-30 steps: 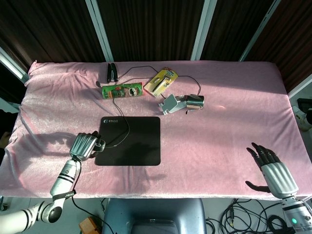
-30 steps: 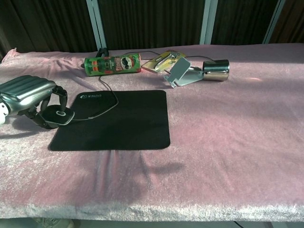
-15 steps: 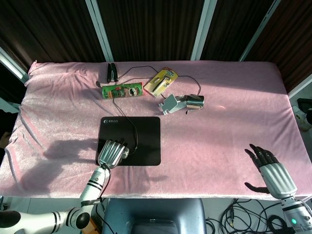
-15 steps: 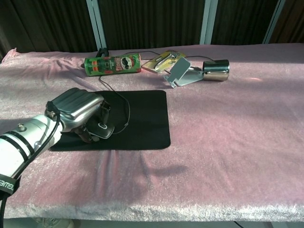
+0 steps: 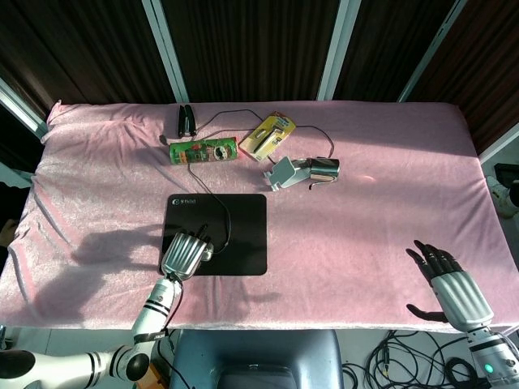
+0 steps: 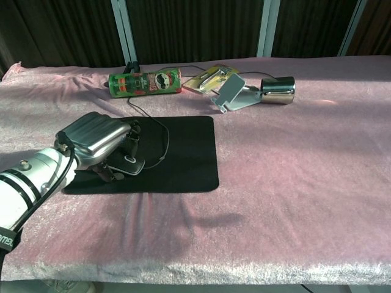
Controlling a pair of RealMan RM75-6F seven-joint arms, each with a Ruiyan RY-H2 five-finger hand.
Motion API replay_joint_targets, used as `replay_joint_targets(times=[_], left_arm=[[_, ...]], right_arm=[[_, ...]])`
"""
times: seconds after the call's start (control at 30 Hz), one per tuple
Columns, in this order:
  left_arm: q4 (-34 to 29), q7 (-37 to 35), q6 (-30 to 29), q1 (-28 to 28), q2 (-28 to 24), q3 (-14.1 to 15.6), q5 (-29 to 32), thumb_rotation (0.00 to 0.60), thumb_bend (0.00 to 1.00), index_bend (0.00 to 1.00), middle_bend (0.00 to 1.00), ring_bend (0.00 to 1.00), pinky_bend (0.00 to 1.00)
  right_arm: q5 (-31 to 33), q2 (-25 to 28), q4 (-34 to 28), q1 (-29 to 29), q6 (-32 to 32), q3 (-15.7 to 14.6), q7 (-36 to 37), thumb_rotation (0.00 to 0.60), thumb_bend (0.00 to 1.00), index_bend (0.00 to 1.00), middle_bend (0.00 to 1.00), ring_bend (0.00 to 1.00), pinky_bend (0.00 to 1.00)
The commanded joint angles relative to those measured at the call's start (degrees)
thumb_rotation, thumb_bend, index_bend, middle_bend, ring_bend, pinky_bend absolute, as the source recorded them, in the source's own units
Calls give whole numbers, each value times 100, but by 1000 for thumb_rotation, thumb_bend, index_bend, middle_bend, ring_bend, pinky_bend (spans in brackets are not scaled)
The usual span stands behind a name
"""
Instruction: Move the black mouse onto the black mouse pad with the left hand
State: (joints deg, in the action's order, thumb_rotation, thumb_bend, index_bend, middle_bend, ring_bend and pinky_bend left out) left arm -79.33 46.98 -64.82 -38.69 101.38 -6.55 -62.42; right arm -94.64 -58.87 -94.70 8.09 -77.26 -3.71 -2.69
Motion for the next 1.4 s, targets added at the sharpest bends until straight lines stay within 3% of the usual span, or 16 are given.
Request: replay_joint_targets(times=[0.03,0.3,0.5,0.7,0.9,1.07,1.2,1.4], left_arm=[[-216,-52,23,56,-163,19,58,600,211,0,0,0,405],[-540,37,-27,121,-390,48,169,600,214,0,0,0,361],[-1361,273,-454,396,-1258,286,16,600,214,0,0,0,362],[-2068,-479,-1128,972,-2420,478,-466,600,218,0,0,18,348],[-1689,-2175,-1960,1776,-3104,857,-1446,600,218,0,0,22,316],[-793,-3410,-2599,2390,-3020,1065,-1958,600,218,11,14,21,278],[-553,-3718,-2703,2547,-3058,1089,-2162,600,225,31,37,22,263],[-469,-3634,-2644,2646,-3020,1079,-2334,600,225,32,38,22,257]], right_arm=[[14,-6,-9,7,21,1,-23,600,295,79,72,110,245],[33,-15,-25,20,58,0,-76,600,295,79,72,110,245],[61,-5,-45,24,68,6,-86,600,295,79,72,110,245],[72,-16,-39,3,8,24,-65,600,295,79,72,110,245],[143,-60,-33,-66,-152,89,-45,600,295,79,72,110,246],[224,-134,-37,-99,-222,151,-118,600,295,79,72,110,245],[269,-169,-59,-83,-160,159,-240,600,295,79,72,110,245],[256,-182,-87,-91,-137,132,-321,600,295,78,72,110,246]])
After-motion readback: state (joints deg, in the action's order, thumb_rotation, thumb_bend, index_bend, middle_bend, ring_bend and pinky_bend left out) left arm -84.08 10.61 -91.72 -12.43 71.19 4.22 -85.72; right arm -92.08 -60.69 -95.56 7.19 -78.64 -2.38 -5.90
